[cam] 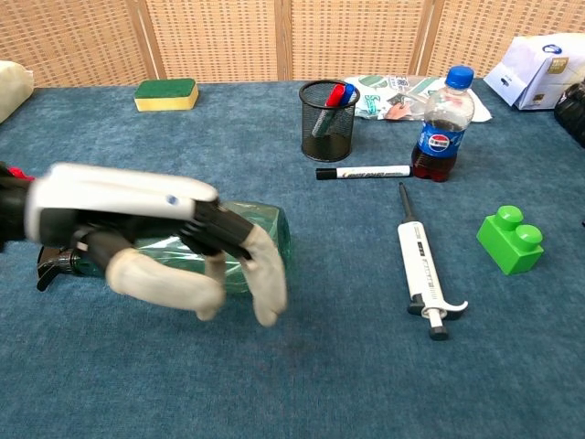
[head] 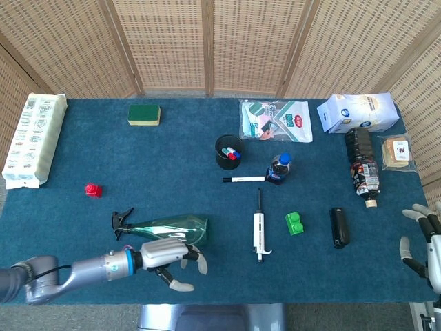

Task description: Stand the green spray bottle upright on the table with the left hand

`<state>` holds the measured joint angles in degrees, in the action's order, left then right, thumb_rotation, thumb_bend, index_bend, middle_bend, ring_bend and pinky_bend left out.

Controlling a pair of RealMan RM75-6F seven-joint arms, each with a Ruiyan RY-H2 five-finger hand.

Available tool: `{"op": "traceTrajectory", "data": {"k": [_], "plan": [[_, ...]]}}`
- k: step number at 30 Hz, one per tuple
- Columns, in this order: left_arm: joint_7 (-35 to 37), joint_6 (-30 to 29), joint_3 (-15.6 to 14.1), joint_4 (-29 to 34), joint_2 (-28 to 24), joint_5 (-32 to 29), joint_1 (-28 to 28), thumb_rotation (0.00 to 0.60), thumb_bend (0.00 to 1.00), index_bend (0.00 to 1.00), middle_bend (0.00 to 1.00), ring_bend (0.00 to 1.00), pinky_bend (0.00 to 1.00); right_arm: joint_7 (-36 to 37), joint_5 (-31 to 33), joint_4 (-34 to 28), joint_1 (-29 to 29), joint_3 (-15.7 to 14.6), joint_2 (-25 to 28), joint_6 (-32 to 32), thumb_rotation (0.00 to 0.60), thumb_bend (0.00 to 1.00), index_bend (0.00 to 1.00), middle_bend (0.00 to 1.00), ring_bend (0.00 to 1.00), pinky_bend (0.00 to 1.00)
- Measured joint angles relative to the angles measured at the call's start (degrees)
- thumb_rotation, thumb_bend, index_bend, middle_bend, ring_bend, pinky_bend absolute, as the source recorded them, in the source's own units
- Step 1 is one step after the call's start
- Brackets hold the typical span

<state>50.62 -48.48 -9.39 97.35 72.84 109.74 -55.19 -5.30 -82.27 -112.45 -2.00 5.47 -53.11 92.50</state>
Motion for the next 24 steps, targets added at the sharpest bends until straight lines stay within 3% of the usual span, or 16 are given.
{"op": "traceTrajectory", "data": {"k": [6,14,24], "plan": [[2.88,3.48,-0.14,-1.7,3.35,-1.61,-3.52,0.201,0.29,0.3,0.37,0.28,0.46,1.55,-0.21,0.84,-0.78,-0.29,0.23,0.59,0.6,0.55,0.27,0.23,0.02,0.07],[3.28,8.66,0.88,-5.82,6.78,-9.14,-5.66,0.198,0.29,0.28,0.33,0.24,0.4,3.14,-0.47,1.85,-1.58,-0.44,0.18,1.34,0.6,0.55,0.26,0.23,0.02,0.07],[-2.3,10.71,4.51,-9.59,8.48,-20.17,-4.5,0.199,0.29,0.25,0.29,0.2,0.37,3.86,-0.64,2.29,-1.85,-0.42,0.14,1.3,0.6,0.55,0.26,0.23,0.02,0.07]]}}
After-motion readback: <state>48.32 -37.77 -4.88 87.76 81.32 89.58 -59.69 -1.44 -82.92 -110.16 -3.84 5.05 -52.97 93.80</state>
